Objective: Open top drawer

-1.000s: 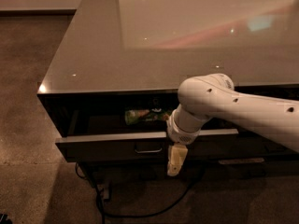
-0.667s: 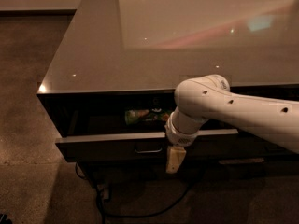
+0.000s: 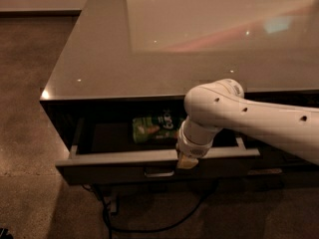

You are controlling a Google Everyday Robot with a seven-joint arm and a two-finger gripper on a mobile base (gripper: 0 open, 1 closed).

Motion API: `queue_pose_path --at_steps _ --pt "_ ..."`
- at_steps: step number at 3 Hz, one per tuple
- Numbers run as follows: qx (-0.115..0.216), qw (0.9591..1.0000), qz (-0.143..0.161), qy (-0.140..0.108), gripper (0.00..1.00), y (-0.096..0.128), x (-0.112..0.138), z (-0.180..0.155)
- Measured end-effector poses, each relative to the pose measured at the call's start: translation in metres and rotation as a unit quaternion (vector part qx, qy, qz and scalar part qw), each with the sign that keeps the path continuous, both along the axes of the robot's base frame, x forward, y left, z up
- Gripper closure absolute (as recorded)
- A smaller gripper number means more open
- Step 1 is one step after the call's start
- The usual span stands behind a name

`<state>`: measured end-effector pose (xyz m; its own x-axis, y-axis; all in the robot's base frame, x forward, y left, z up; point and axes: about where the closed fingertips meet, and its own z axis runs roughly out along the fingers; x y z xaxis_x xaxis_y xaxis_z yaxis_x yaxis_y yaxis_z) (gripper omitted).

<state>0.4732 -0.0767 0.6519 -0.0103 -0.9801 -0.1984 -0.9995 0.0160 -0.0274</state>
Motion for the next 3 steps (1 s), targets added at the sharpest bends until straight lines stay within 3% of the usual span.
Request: queue_pose_path --at_steps 1,2,3 --pt "-0.009 0.9999 0.004 -0.004 0.87 -0.0016 -0.0034 0.0066" --pt "-0.011 0.9999 0.006 -0.006 1.00 -0.0021 -0.0066 0.0063" --pt "-0.014 0.9998 0.008 -0.014 1.00 -0.0018 -0.0105 0.0125"
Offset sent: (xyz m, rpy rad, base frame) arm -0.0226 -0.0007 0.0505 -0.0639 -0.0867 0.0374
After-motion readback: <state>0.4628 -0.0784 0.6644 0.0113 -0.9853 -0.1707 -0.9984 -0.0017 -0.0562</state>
